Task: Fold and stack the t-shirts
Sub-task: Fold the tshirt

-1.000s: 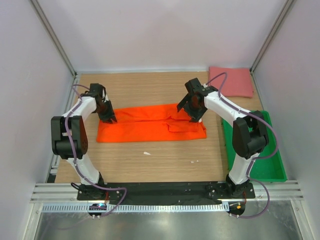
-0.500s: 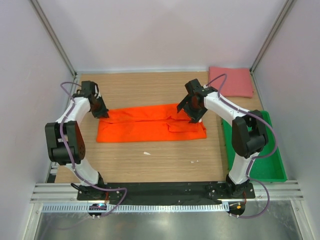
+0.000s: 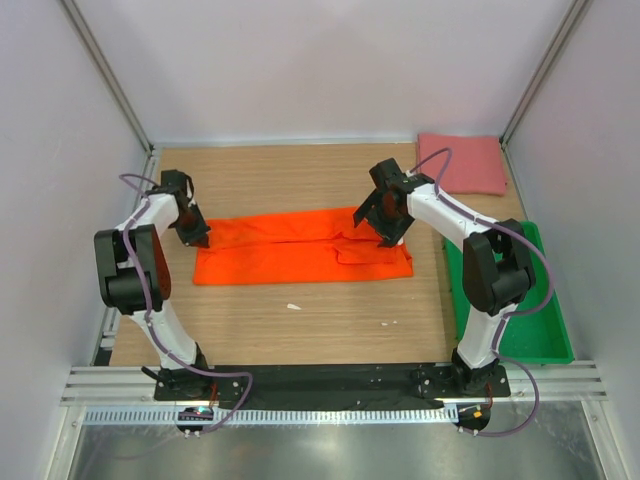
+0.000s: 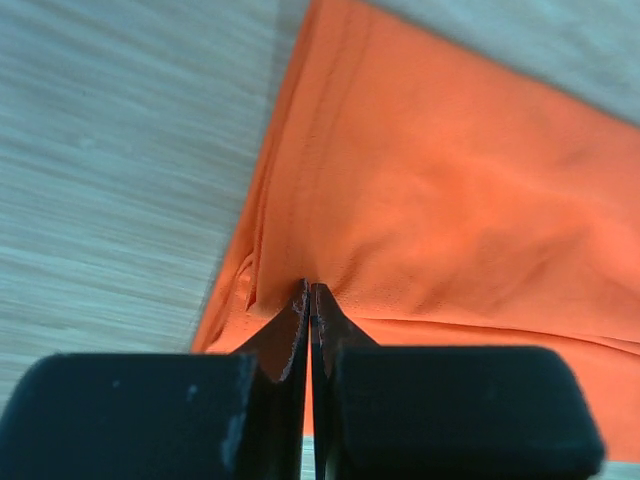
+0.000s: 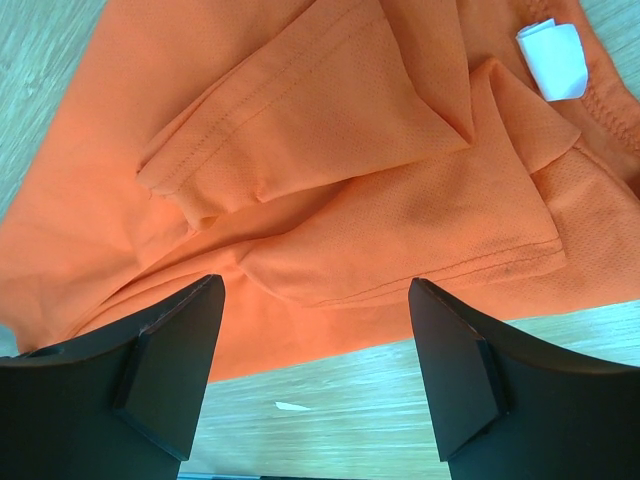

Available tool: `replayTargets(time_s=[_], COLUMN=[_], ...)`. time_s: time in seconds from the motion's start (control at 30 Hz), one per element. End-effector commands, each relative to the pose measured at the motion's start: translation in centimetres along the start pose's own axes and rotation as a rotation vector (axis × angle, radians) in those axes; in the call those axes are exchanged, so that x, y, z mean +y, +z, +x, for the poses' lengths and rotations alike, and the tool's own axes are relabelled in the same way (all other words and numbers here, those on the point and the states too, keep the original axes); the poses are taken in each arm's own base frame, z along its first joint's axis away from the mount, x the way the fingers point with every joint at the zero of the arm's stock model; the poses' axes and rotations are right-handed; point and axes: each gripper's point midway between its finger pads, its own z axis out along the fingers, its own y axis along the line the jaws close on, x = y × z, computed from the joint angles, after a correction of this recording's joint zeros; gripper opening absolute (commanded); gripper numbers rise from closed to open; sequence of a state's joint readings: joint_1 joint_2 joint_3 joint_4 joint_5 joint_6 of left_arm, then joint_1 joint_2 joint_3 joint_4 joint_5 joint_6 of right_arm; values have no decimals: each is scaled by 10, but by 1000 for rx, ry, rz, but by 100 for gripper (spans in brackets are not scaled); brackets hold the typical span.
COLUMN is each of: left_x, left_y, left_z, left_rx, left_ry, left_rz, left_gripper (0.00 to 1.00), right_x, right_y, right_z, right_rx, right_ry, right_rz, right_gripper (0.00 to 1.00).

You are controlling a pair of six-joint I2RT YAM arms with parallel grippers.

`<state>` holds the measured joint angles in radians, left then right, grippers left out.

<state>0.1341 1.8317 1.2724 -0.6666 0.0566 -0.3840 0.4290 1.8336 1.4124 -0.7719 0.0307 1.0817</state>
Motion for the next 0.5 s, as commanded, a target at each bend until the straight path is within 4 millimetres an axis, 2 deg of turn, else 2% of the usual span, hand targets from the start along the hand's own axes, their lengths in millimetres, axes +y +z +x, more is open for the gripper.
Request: replayTargets(time_s=[0.0, 0.13, 0.2, 0.27, 0.37, 0.47], left_x=[18, 26, 29, 23, 10, -11], left_y=[5, 13, 11, -5, -40, -63], left_z=[9, 15, 8, -7, -35, -48], left_rx=[12, 25, 5, -45, -154, -197], left_ry=[10, 27, 18, -14, -50, -53], left_rz=[-58, -69, -65, -36, 12, 109], left_gripper=[0, 0, 0, 5, 20, 22], right_x=[4, 7, 7, 6, 2, 0], right_y=[2, 7, 9, 10, 9, 7], right_z=[-2, -1, -2, -1, 1, 0], right_rx=[1, 12, 11, 14, 21, 15], right_ry=[-8, -13, -22, -24, -18, 7], right_rz=[-16, -14, -14, -8, 7, 25], right_gripper=[81, 80, 80, 80, 81, 81])
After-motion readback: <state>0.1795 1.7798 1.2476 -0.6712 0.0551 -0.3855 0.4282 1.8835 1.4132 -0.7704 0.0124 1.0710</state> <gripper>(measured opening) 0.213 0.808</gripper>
